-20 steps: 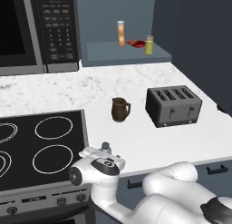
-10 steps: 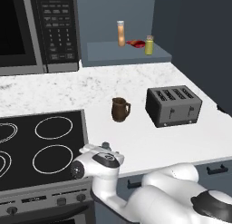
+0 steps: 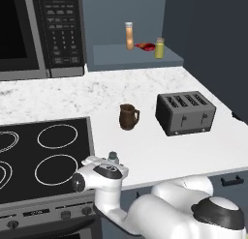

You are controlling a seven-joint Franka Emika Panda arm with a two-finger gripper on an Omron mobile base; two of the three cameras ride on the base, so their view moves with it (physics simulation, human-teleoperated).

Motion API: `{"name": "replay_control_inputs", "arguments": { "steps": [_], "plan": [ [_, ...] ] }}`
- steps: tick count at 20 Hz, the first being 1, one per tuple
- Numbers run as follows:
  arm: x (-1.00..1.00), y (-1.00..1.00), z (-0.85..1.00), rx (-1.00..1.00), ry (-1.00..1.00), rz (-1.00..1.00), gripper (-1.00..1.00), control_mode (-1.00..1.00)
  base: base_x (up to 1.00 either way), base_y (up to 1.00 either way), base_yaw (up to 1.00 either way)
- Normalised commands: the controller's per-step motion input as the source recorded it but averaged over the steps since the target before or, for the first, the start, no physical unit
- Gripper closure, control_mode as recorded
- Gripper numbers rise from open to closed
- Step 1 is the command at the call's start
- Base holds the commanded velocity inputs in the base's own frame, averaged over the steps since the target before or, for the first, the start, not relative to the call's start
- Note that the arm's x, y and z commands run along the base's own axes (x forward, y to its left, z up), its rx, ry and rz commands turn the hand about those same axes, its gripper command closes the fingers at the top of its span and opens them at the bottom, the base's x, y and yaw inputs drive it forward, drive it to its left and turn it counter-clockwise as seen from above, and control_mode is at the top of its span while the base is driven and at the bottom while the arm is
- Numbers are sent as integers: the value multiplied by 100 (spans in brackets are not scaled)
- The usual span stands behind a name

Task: Put the shaker and condiment bottle from the counter next to their counterparts in the cabinet.

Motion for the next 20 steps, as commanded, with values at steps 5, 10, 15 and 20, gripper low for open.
{"name": "replay_control_inputs", "arguments": {
  "steps": [5, 10, 15, 20],
  "plan": [
    [1, 0, -1, 0, 0, -5, -100, -100, 0, 0, 0],
    [10, 0, -6, 0, 0, -1, -100, -100, 0, 0, 0],
    [12, 0, -2, 1, 0, 0, -100, -100, 0, 0, 0],
    [12, 0, -4, 0, 0, 0, -100, -100, 0, 0, 0]
  ]
}}
